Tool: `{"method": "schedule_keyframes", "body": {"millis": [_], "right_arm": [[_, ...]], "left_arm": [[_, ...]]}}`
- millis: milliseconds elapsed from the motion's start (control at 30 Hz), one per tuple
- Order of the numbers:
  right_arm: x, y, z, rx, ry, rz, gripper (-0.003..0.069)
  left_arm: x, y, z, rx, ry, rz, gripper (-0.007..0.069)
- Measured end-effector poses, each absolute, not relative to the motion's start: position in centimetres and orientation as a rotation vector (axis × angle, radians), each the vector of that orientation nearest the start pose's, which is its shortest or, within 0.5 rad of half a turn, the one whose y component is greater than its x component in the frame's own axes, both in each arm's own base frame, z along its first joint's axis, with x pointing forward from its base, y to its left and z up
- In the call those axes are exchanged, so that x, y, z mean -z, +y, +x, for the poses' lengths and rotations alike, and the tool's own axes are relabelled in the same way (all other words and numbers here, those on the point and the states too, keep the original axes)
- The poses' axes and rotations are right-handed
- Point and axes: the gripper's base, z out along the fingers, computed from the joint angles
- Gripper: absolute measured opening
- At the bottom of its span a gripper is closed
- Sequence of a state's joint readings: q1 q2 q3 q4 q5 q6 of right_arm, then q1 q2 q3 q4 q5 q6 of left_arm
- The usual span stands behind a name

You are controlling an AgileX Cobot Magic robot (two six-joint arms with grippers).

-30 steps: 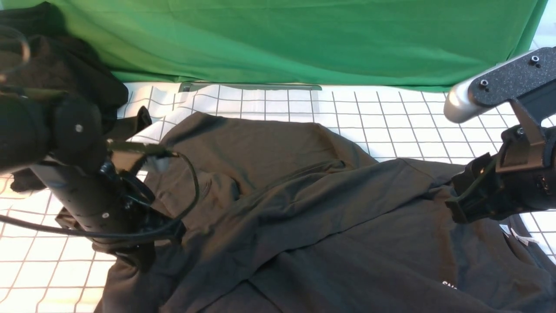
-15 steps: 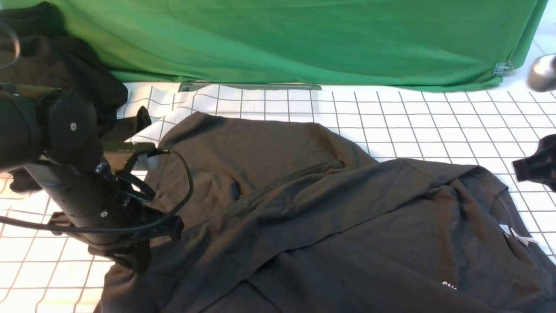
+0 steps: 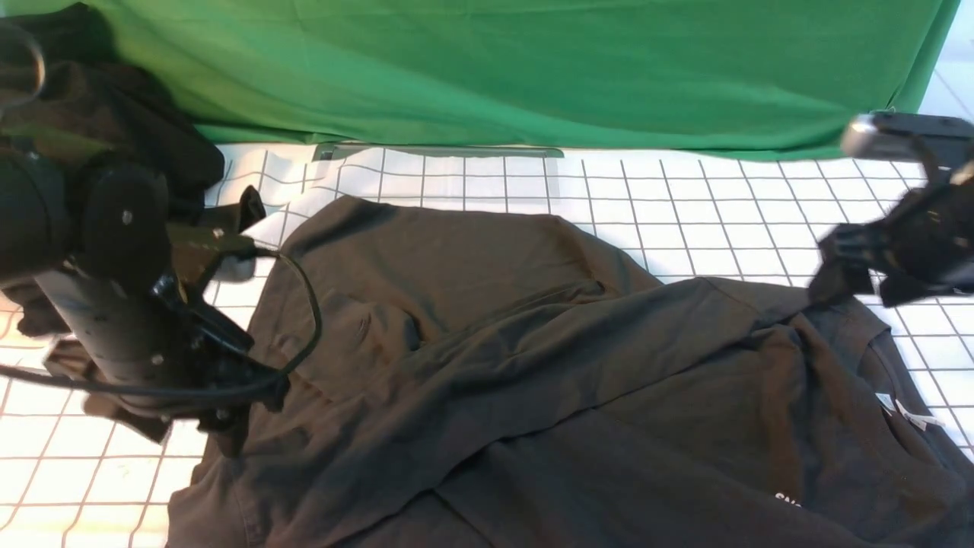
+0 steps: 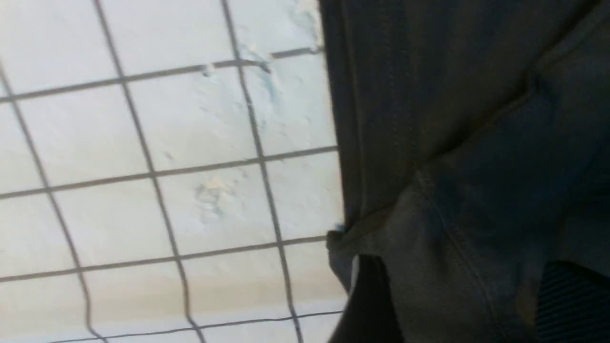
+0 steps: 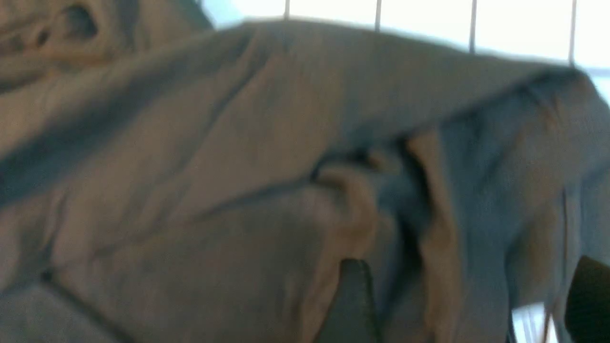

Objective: Fold a long-sleeved shirt over a white checkered tablecloth.
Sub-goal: 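Grasp the near edge of the shirt at its hem and shoulder corners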

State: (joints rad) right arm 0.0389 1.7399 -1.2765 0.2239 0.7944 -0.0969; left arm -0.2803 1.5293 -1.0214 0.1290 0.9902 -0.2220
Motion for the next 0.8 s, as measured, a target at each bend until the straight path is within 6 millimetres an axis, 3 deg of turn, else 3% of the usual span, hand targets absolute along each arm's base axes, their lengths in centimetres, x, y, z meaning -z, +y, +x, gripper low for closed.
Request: {"method": "schedule_keyframes", "body": {"millis": [100, 200, 333, 533, 600, 633, 667, 800], "right_arm": [[-21.0, 3.0, 39.3, -0.254, 2.806, -0.001, 0.0550], [-19.8, 3.0, 40.4, -0.258, 2.829, 0.017, 0.0550], [-18.3, 3.2, 42.5, -0.277, 2.838, 0.049, 0.0550], [-17.2, 3.5, 44.3, -0.333, 2.854, 0.090, 0.0529], [-16.8, 3.6, 44.7, -0.343, 2.872, 0.096, 0.0435], [-16.8, 3.6, 44.7, -0.344, 2.873, 0.100, 0.0435], [-16.7, 3.6, 44.7, -0.349, 2.881, 0.112, 0.0379], [-16.8, 3.4, 44.7, -0.348, 2.879, 0.103, 0.0285]], "left_arm": [[-24.1, -7.3, 27.4, -0.028, 2.946, 0.142, 0.0519], [-24.1, -7.8, 27.3, 0.054, 2.951, 0.149, 0.0507], [-24.2, -8.8, 27.1, 0.215, 2.958, 0.168, 0.0398], [-24.2, -8.9, 27.0, 0.240, 2.958, 0.192, 0.0217], [-24.2, -8.9, 27.0, 0.239, 2.956, 0.206, 0.0139], [-24.2, -8.9, 27.0, 0.240, 2.956, 0.205, 0.0135], [-24.2, -8.9, 27.0, 0.242, 2.957, 0.210, 0.0110], [-24.2, -8.9, 27.0, 0.240, 2.957, 0.227, 0.0085]]}}
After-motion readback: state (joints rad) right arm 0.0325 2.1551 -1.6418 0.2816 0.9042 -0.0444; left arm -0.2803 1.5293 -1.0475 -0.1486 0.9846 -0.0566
